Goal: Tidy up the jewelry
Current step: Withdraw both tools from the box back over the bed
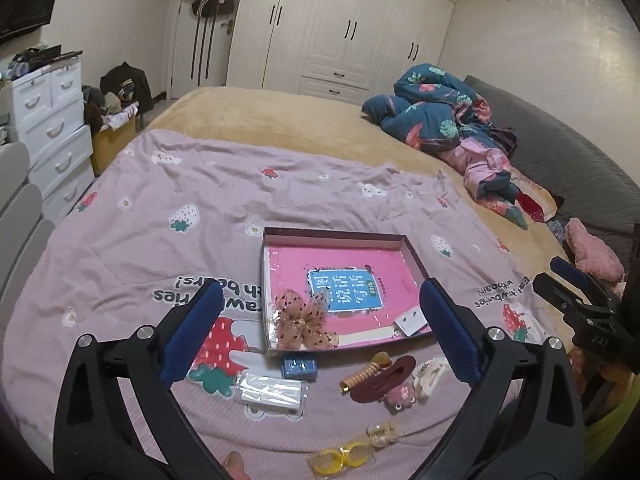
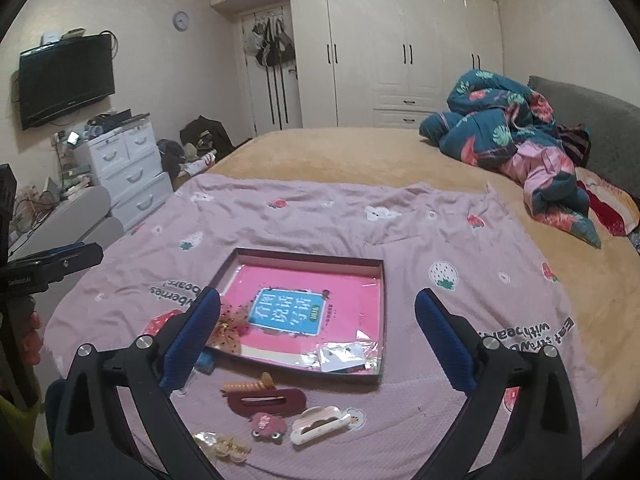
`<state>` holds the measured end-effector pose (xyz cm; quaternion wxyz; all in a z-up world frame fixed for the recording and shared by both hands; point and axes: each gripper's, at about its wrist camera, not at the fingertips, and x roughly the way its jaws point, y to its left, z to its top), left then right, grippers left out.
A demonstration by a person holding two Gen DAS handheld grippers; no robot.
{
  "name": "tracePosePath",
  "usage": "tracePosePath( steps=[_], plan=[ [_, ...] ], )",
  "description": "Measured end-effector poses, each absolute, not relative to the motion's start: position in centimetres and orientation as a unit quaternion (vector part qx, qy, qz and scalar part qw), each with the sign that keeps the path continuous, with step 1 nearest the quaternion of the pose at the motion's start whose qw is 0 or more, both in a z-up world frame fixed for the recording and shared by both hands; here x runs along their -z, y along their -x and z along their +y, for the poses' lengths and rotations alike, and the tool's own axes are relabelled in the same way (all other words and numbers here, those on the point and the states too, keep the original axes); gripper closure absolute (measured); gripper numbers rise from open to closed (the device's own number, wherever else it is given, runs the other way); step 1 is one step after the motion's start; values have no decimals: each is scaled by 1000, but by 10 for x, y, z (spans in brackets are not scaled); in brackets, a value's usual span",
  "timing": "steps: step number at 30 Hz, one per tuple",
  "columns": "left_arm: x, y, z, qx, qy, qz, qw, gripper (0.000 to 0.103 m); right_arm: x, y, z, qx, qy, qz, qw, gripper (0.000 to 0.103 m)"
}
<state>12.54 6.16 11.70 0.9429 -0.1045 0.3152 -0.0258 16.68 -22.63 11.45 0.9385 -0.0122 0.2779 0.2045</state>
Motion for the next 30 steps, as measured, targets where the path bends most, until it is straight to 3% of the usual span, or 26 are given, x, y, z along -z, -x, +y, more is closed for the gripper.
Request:
tracePosePath(
  steps=[14, 30],
  plan=[
    [-115, -75, 59, 30, 88, 314, 945, 10, -109, -122, -229, -211, 20, 276, 938, 5],
    [-64, -40, 45, 42, 76, 358, 930, 10, -75, -86, -233, -214, 24, 304, 928, 5]
  ],
)
